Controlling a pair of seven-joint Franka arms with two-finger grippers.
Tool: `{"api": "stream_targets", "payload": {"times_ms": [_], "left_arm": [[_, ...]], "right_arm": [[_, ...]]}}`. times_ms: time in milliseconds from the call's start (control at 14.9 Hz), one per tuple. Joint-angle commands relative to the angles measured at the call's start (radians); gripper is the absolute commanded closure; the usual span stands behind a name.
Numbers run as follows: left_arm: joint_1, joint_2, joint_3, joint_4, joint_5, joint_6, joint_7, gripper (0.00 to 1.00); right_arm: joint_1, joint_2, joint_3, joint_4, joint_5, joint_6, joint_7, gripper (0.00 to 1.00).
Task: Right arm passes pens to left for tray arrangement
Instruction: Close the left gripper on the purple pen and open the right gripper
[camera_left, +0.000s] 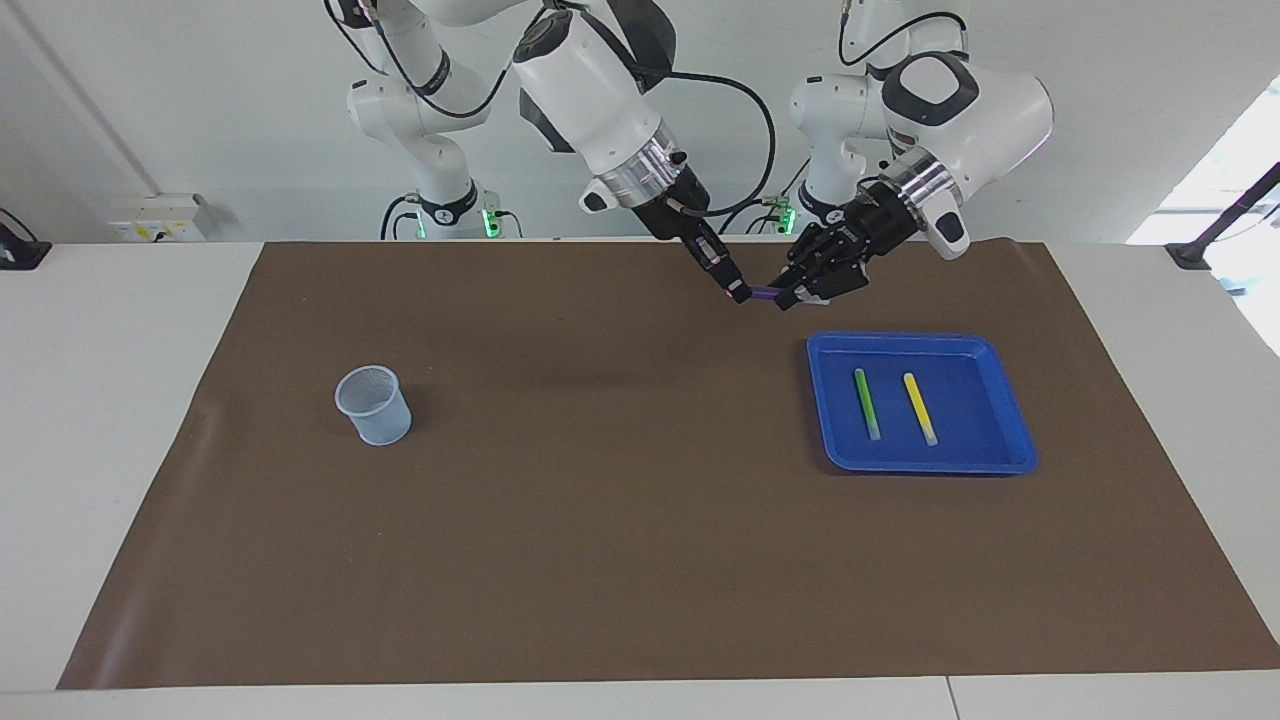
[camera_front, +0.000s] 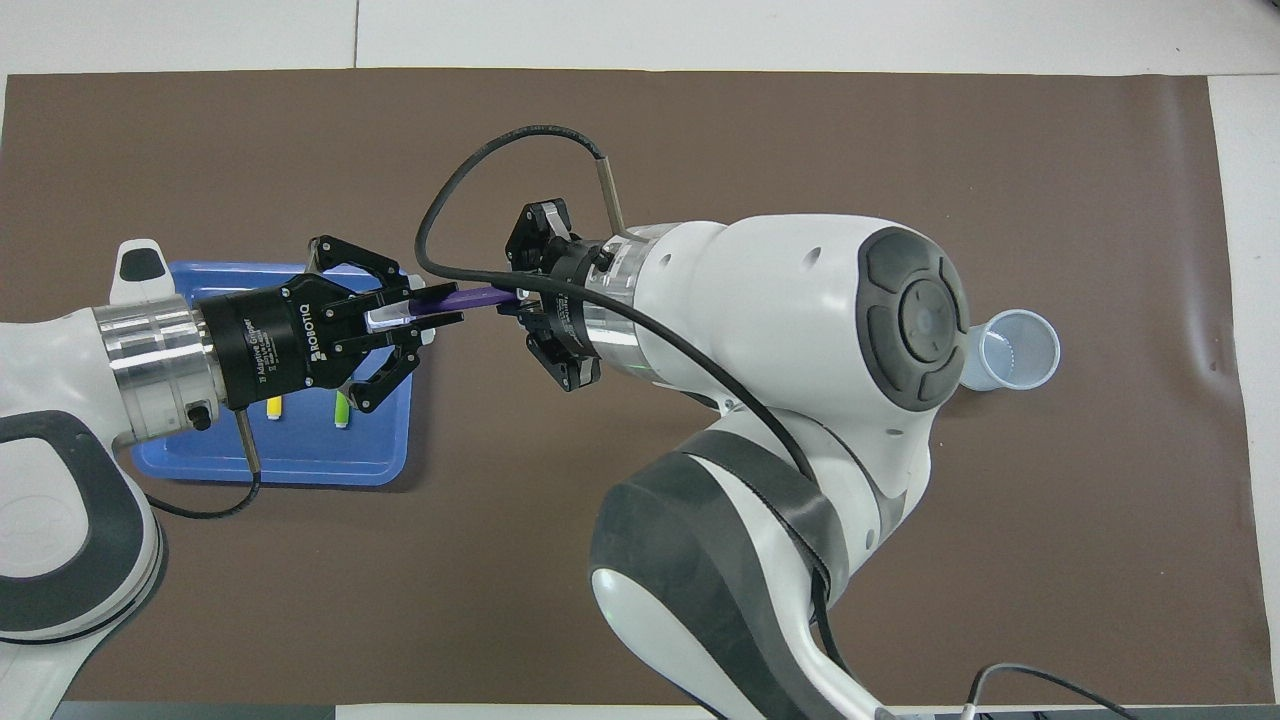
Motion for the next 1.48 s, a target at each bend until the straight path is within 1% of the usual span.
{"api": "stream_targets", "payload": {"times_ms": [0, 404, 471, 538, 606, 808, 942, 1077, 1144, 1212, 1279, 1346, 1413], "left_arm": [[-0.002, -0.041, -0.002, -0.045, -0.015, 0.001, -0.003, 1.0], [0.0, -0.041, 0.001, -0.045, -0.015, -0.001, -0.005, 1.0], [0.0, -0.041, 0.001, -0.045, -0.015, 0.001, -0.005, 1.0], [0.0, -0.041, 0.003, -0.045, -0.015, 0.001, -0.005, 1.0], [0.011, -0.041, 0.003, -0.044, -0.015, 0.001, -0.006, 1.0], [0.034, -0.038, 0.003, -0.038, -0.015, 0.001, -0.006, 1.0], [0.04, -0.033, 0.006, -0.036, -0.013, 0.005, 0.01, 1.0], [0.102, -0.022, 0.006, -0.033, 0.002, -0.024, 0.099, 1.0], [0.133, -0.021, 0.006, -0.033, 0.022, -0.06, 0.162, 1.0], [0.164, -0.006, 0.006, -0.03, 0.066, -0.1, 0.208, 1.0], [0.179, 0.013, 0.006, -0.01, 0.122, -0.114, 0.23, 1.0], [0.183, 0.054, 0.006, 0.023, 0.193, -0.154, 0.26, 1.0], [0.202, 0.094, 0.006, 0.068, 0.254, -0.203, 0.297, 1.0]], "right_arm": [[-0.007, 0.013, 0.008, 0.016, -0.026, 0.014, 0.016, 1.0], [-0.007, 0.013, 0.008, 0.018, -0.036, 0.003, 0.002, 1.0], [-0.008, 0.013, 0.008, 0.018, -0.049, 0.003, -0.023, 0.39], [-0.01, 0.013, 0.008, 0.019, -0.071, -0.001, -0.033, 0.1], [-0.016, 0.014, 0.007, 0.024, -0.083, -0.012, -0.037, 0.0], [-0.025, 0.008, -0.009, 0.027, -0.169, -0.075, -0.125, 0.0], [-0.03, -0.013, -0.068, 0.026, -0.183, -0.131, -0.238, 0.0], [-0.031, -0.039, -0.133, 0.021, -0.183, -0.205, -0.409, 0.0], [-0.031, -0.051, -0.17, 0.016, -0.183, -0.242, -0.504, 0.0], [-0.031, -0.065, -0.206, 0.01, -0.184, -0.28, -0.615, 0.0], [-0.033, -0.081, -0.24, -0.011, -0.184, -0.309, -0.716, 0.0], [-0.038, -0.1, -0.283, -0.037, -0.184, -0.317, -0.845, 0.0], [-0.057, -0.116, -0.309, -0.059, -0.184, -0.322, -0.963, 0.0]]}}
